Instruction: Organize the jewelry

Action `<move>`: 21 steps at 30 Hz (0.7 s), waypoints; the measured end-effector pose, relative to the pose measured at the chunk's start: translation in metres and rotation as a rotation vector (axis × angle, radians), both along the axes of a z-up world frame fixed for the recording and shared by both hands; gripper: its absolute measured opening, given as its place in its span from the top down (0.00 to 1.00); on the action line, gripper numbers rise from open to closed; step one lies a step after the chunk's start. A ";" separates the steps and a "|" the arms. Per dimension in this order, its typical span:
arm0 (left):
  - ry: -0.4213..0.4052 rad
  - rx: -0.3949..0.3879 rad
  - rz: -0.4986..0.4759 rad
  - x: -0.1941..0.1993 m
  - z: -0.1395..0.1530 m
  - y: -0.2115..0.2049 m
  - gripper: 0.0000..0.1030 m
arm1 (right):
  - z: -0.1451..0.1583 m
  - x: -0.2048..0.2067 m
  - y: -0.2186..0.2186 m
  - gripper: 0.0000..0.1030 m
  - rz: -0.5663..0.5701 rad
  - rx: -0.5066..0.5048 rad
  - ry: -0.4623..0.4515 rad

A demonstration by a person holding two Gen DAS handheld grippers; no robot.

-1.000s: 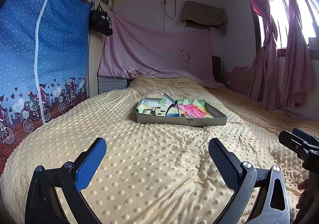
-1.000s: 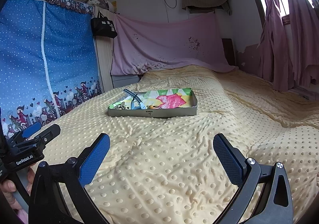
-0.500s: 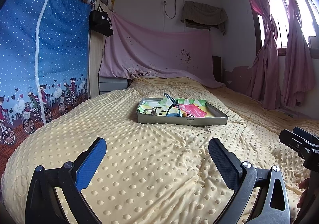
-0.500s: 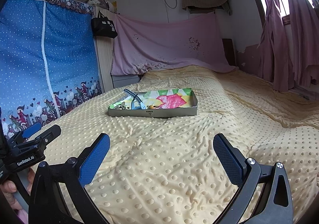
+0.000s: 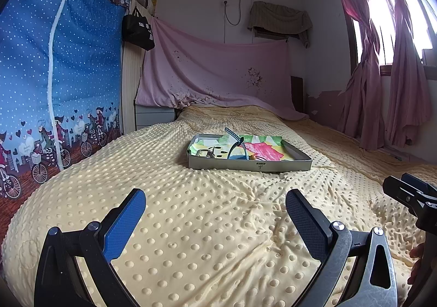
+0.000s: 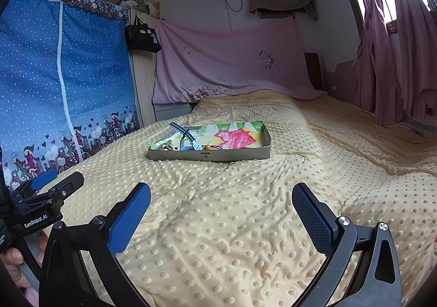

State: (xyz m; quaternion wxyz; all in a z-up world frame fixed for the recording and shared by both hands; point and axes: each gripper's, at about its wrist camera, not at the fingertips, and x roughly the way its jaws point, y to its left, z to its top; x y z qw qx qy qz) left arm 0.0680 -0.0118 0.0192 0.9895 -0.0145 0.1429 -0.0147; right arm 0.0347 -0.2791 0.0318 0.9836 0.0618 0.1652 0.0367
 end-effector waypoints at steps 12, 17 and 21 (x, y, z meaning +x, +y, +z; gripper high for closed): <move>-0.001 0.001 0.000 0.000 0.000 0.000 0.00 | 0.001 -0.001 -0.001 0.01 0.003 0.004 -0.003; -0.001 0.001 0.000 0.000 0.000 0.000 0.00 | 0.001 -0.001 -0.001 0.01 0.004 0.005 -0.003; 0.000 0.002 -0.002 0.000 0.000 0.000 0.00 | 0.001 -0.001 -0.001 0.01 0.004 0.004 -0.003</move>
